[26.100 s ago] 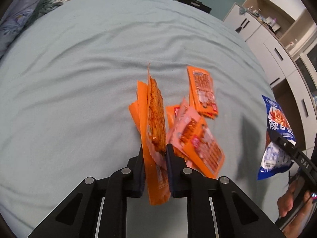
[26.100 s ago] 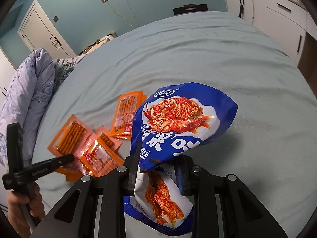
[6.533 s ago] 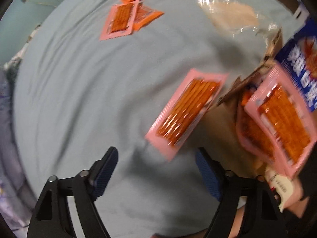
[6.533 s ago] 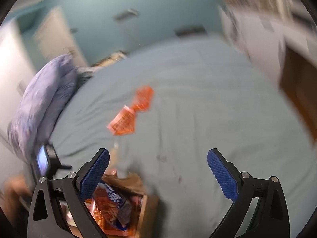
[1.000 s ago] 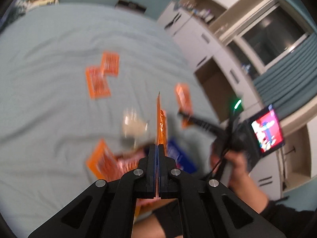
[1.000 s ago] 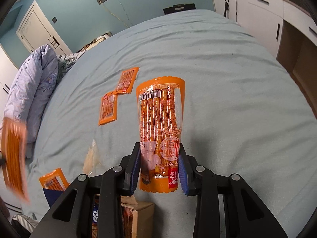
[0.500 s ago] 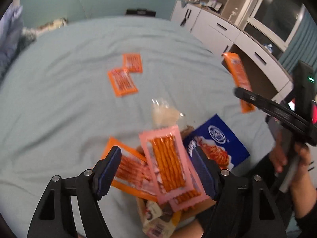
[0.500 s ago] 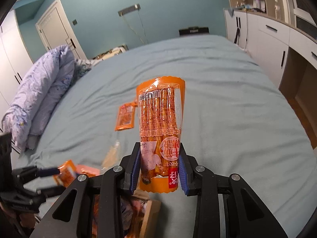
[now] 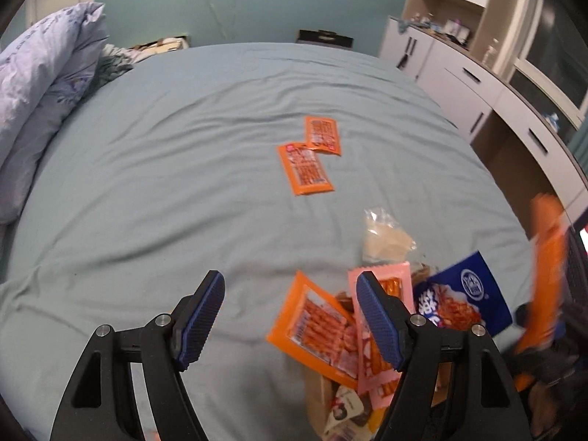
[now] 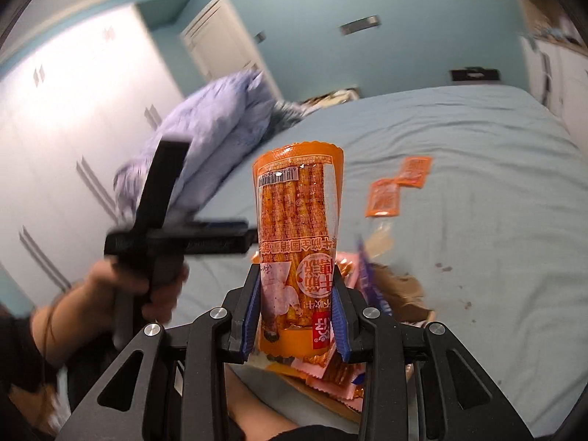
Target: Organize snacks
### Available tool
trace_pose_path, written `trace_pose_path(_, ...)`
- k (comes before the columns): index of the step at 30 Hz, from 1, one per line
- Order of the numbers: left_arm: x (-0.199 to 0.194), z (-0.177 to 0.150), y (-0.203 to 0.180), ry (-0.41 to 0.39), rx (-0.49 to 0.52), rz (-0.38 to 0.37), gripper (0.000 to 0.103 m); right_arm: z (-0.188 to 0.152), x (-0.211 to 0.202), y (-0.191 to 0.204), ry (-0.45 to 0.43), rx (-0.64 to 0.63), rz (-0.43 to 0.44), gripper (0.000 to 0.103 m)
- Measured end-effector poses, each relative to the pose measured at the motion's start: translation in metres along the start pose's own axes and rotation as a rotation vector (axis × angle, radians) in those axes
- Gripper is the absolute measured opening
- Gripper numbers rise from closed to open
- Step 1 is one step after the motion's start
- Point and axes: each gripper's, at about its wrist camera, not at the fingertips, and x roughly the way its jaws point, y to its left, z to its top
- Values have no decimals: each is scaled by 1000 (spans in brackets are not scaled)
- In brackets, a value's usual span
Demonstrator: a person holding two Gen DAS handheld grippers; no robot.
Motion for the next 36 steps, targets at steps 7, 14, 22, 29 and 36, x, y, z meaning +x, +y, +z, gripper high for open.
trace_pose_path(7, 1, -5, 10, 33, -39, -5, 75, -9, 59, -12, 235, 28, -102, 34)
trace_pose_path(14, -1, -6, 11, 31, -45, 9, 75, 4, 46, -3, 84, 55, -36, 74)
trace_pose_path(22, -4, -7, 9, 12, -25, 71, 75, 13, -13, -13, -120, 61, -130, 82)
trace_pose_path(29, 5, -7, 9, 46, 2, 127, 75, 29, -5, -66, -49, 132, -589, 82)
trace_pose_path(36, 9, -6, 11, 78, -5, 105, 75, 25, 37, -82, 162, 173, -682, 82)
